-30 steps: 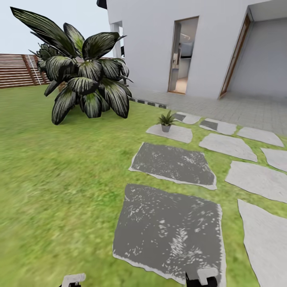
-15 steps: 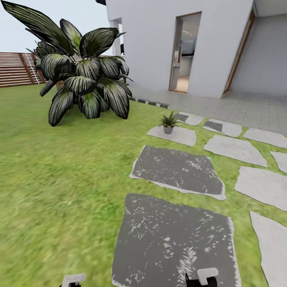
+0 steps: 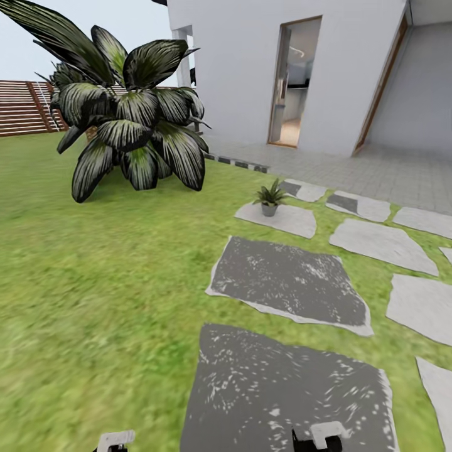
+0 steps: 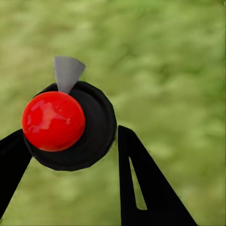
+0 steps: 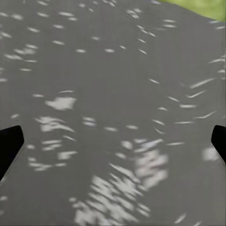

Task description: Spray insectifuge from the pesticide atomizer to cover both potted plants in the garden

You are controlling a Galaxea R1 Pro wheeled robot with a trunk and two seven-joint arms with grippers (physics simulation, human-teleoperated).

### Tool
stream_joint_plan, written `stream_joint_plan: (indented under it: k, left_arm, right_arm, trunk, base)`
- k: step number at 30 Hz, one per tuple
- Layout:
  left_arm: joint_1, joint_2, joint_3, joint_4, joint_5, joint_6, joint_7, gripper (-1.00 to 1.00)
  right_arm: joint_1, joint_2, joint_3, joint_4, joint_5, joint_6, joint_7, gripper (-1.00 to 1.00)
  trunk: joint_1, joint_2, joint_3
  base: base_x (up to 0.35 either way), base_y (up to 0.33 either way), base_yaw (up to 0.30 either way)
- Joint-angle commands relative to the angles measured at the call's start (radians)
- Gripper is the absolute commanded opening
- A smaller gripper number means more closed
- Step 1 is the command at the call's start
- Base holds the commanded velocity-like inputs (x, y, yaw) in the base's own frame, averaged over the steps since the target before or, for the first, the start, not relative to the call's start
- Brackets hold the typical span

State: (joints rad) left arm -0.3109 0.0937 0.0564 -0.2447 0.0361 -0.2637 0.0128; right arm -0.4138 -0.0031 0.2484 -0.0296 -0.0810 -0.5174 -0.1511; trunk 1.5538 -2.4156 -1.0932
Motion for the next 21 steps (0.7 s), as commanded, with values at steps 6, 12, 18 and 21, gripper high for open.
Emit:
stream_joint_plan:
  k: [6, 12, 18, 21]
  left_arm:
    - [0.0, 0.0, 0.002, 0.001, 0.004, -0.003, -0.001, -1.0]
    - [0.0, 0.0, 0.002, 0.001, 0.004, -0.003, -0.001, -1.0]
    - [0.0, 0.0, 0.002, 0.001, 0.004, -0.003, -0.001, -1.0]
    - [0.0, 0.0, 0.002, 0.001, 0.004, -0.003, -0.001, -1.0]
  right_arm:
    - [0.0, 0.0, 0.009, 0.0, -0.008, -0.003, -0.002, 1.0]
    - [0.0, 0.0, 0.009, 0.0, -0.008, -0.003, -0.002, 1.0]
    - [0.0, -0.001, 0.009, 0.0, -0.009, -0.003, -0.002, 1.0]
    - [0.0, -0.001, 0.009, 0.0, -0.009, -0.003, -0.002, 1.0]
  trunk:
    - [0.0, 0.0, -0.001]
    - [0.0, 0.0, -0.001]
    - [0.0, 0.0, -0.001]
    - [0.0, 0.0, -0.001]
  base:
    - [0.336, 0.077, 0.0]
    - [0.336, 0.077, 0.0]
    - [0.336, 0.077, 0.0]
    - [0.336, 0.077, 0.0]
